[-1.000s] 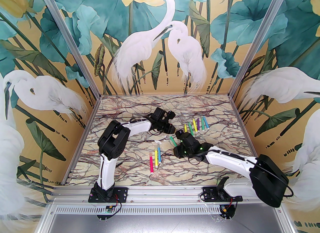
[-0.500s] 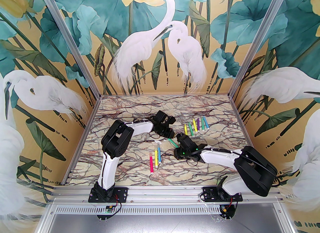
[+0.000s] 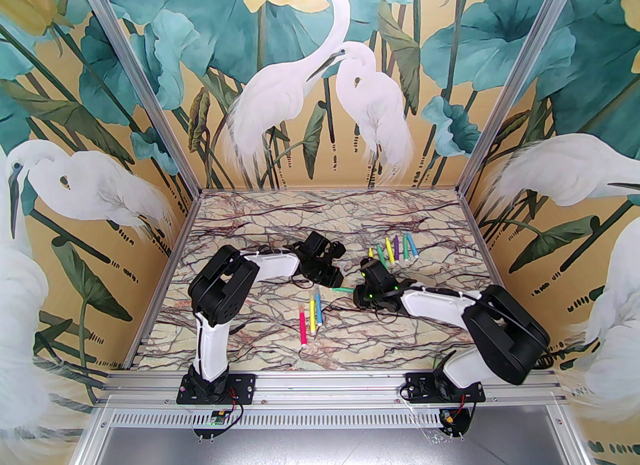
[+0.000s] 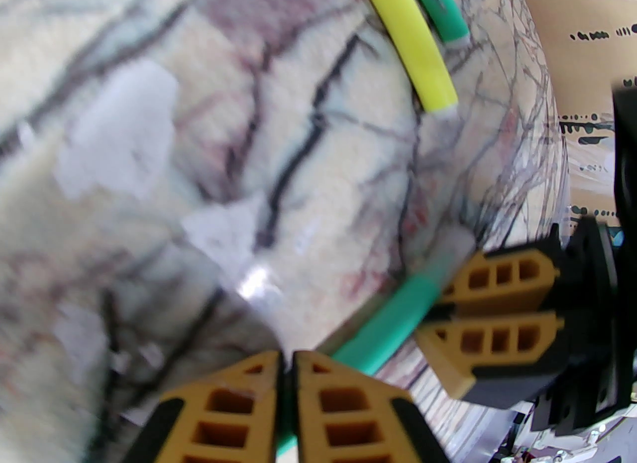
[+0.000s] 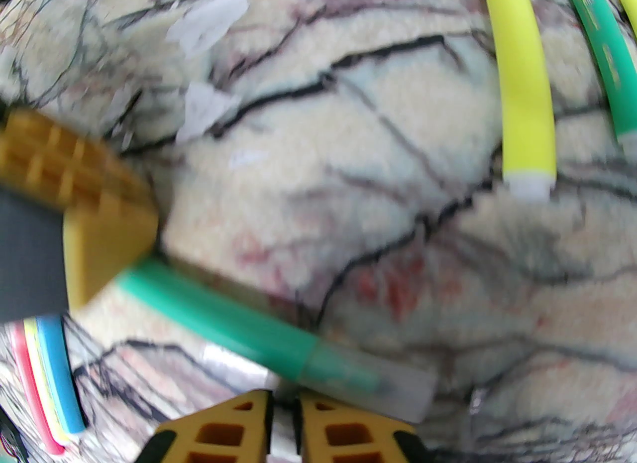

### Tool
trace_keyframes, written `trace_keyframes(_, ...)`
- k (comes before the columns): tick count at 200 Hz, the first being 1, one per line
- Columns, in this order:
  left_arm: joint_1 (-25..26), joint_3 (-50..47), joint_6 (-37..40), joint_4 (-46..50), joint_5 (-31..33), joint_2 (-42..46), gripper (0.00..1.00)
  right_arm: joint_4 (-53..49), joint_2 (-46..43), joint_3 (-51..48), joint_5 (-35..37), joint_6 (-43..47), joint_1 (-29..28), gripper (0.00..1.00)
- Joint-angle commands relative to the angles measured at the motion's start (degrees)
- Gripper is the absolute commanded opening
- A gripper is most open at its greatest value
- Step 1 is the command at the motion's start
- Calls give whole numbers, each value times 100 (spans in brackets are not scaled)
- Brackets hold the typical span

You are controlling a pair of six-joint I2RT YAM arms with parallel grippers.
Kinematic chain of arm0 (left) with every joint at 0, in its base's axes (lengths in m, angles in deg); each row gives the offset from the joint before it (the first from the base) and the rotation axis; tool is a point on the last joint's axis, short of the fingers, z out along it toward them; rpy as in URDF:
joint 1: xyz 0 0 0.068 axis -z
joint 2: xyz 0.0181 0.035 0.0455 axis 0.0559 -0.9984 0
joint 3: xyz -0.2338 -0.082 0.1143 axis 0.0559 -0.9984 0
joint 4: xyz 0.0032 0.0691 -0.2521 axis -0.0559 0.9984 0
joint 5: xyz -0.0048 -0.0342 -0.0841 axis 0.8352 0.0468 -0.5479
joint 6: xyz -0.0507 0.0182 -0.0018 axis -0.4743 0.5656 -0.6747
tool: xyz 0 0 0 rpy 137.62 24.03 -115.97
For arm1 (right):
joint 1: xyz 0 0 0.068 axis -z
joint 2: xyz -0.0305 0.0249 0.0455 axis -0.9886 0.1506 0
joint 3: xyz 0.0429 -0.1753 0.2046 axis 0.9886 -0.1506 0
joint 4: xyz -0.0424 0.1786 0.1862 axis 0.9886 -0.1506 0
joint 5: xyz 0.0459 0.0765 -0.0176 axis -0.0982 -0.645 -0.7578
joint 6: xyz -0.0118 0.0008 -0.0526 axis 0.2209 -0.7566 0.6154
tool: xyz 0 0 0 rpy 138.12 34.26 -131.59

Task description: Open the pen caps

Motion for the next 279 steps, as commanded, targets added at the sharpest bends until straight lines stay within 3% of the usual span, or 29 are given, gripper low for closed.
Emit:
trace_keyframes(1,250,-277,-257,208,-90,179,13,436,382,281,459,73,211,13)
trace_keyframes(55,346,-819,-805,-262,-188,684,13,571,765,685,348,161,335,12)
trace_keyframes(124,588,-1175,-1567,-1620,-262,598,9,782,972,861,-109,200,339,12)
trace_keyframes(146,585,-1221,-1546,-1476,-69,775,11,593,828,839,-7,270,370,14)
trace_keyframes(195,272,-1186,-1392,-452,612,1308,17,-309,202,918,497,612,371,28)
trace_keyframes(224,-67,-1299,-1224,-145,850,1719,31,-782,-77,1030,462,771,357,35)
trace_keyframes(261,-377,-1228,-907,217,1382,2130,62,-1382,-120,1215,343,933,218,44)
trace_keyframes(279,-497,-1212,-823,299,1726,2282,70,-1799,13,1430,394,1015,76,46)
